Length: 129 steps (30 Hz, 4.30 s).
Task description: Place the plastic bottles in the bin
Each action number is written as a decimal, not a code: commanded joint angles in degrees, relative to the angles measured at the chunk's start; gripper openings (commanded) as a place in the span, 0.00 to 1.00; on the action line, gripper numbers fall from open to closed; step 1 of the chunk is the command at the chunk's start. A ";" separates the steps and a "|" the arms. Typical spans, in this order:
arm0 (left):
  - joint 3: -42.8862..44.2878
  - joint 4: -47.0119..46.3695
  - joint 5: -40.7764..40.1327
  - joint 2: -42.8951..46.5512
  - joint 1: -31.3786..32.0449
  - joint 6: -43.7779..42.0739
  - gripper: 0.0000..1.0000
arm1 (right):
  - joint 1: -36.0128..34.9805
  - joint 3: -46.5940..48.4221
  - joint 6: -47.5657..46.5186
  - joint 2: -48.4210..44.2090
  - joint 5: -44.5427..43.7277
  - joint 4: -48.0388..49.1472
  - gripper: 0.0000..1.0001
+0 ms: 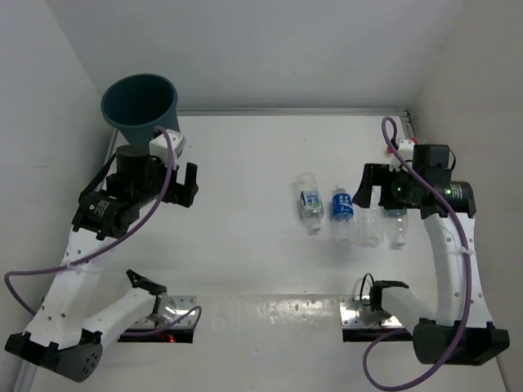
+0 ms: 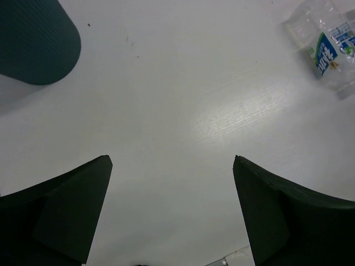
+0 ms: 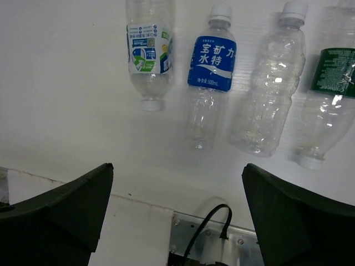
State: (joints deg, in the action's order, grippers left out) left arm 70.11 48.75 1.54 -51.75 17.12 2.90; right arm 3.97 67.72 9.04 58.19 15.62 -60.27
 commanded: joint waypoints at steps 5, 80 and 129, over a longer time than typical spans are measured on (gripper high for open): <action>-1.82 0.29 7.16 -0.81 -1.56 -2.81 0.99 | -2.82 0.13 -0.34 0.96 -3.57 1.38 0.97; -30.44 -57.95 26.96 8.15 23.09 -76.27 0.93 | -27.26 15.52 55.00 37.34 58.82 43.46 0.09; -30.74 -77.06 4.62 1.28 49.50 -80.86 0.24 | -20.34 8.91 60.87 35.32 59.98 51.77 1.00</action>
State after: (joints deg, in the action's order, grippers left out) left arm 37.98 -25.74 5.78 -53.98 65.52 -78.56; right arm -21.67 73.12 74.76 92.92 78.70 -6.02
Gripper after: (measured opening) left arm 0.662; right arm 0.995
